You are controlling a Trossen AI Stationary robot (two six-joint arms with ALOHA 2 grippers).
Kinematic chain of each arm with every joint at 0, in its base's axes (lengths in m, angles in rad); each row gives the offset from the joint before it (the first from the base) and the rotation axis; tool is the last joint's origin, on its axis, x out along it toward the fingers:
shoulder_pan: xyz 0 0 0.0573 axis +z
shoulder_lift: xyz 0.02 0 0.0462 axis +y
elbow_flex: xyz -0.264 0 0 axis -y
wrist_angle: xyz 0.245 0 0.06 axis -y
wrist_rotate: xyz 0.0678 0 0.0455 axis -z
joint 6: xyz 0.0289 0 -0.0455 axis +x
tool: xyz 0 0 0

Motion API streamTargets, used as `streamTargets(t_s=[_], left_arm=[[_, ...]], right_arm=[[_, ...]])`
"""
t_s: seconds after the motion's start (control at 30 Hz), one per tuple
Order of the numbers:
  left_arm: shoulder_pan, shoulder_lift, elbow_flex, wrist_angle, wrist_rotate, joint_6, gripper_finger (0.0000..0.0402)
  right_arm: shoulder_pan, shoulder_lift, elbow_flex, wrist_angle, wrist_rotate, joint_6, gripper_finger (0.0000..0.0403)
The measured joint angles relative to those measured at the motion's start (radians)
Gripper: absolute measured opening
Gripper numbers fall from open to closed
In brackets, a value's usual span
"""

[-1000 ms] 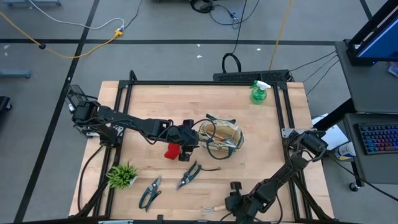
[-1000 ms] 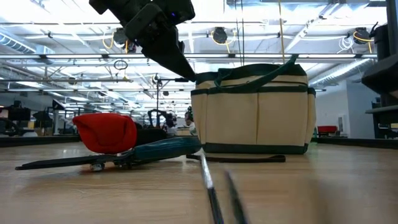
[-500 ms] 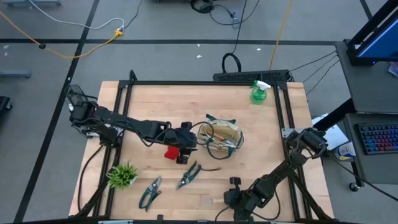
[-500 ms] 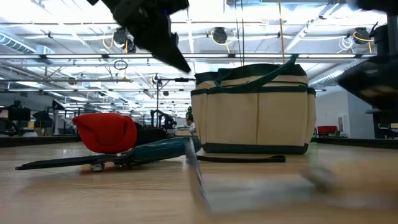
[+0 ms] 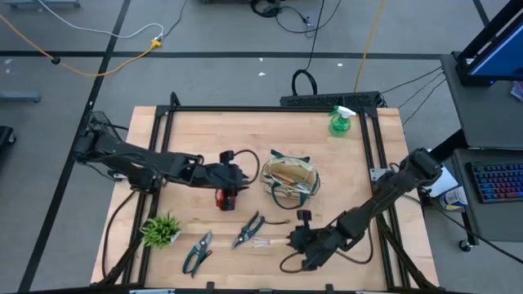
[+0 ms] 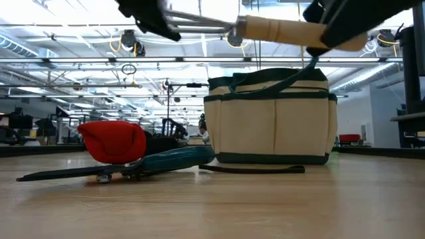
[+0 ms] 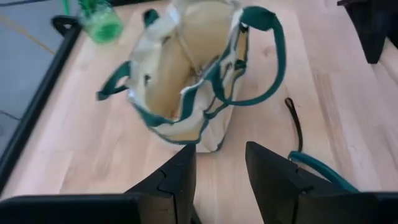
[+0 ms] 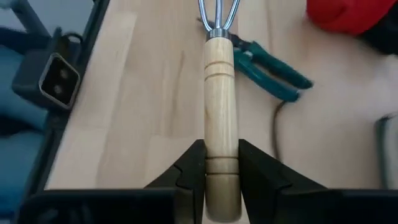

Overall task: Pick & Place Garden tools in Gardening bag
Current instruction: Put the brown hand rake into the gardening bag

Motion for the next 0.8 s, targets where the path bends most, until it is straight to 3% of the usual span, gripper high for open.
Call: streamTargets(t_s=[0.33,0.53,0.8], left_arm=[[-0.051,-0.054,0.0,-0.075,-0.158,-0.094,0.0145],[-0.065,-0.058,0.0,-0.115,-0.165,-0.154,0.0145],[-0.078,-0.059,0.0,-0.129,-0.166,-0.213,0.0145]], right_arm=[[-0.094,-0.127,0.0,-0.041,-0.002,-0.096,0.0066],[-0.126,-0.165,0.0,-0.041,0.024,-0.2,0.0067],[-0.189,-0.174,0.0,-0.075,0.023,-0.222,0.0067]])
